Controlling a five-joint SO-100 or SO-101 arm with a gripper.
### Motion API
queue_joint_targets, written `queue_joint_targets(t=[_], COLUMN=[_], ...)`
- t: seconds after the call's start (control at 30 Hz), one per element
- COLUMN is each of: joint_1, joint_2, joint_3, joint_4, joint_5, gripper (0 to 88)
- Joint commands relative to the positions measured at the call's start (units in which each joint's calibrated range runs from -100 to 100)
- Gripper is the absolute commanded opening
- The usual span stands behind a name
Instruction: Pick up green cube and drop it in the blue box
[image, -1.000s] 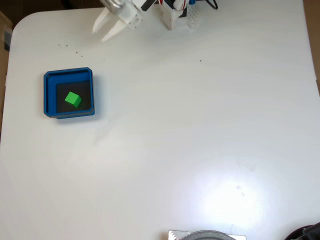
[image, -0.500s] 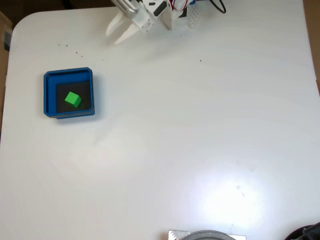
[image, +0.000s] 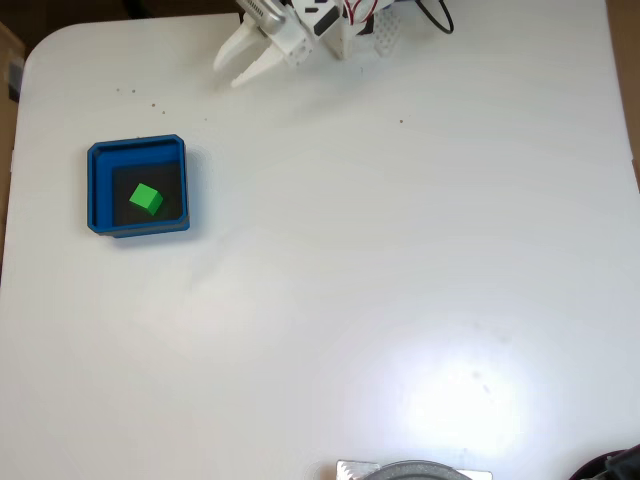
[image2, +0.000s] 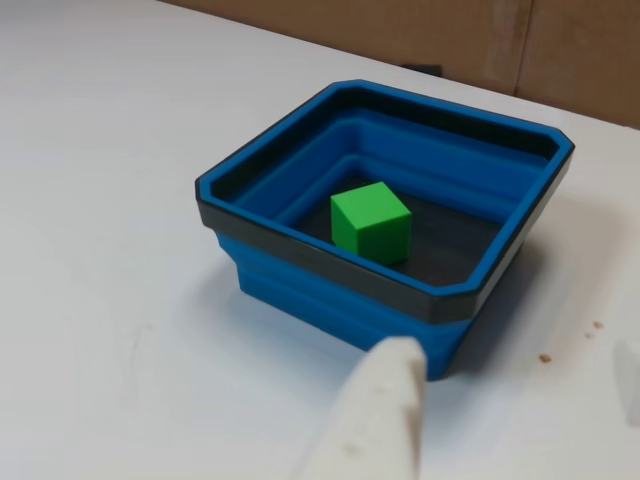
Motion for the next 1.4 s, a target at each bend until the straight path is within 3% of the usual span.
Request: queue_joint_targets(t=[0.0,0.27,0.93,1.37], joint_1=[-0.3,-3.1,-38.5,-49.6], joint_2=[-1.4,-1.3,-1.3,-1.3], joint_3=[-0.3,-0.6,-0.5,-0.5], joint_4=[-0.9,-0.9,-1.0,-1.0], joint_5=[-0.1,0.0,0.0,0.2], gripper=[14.1,14.1,13.9,13.1])
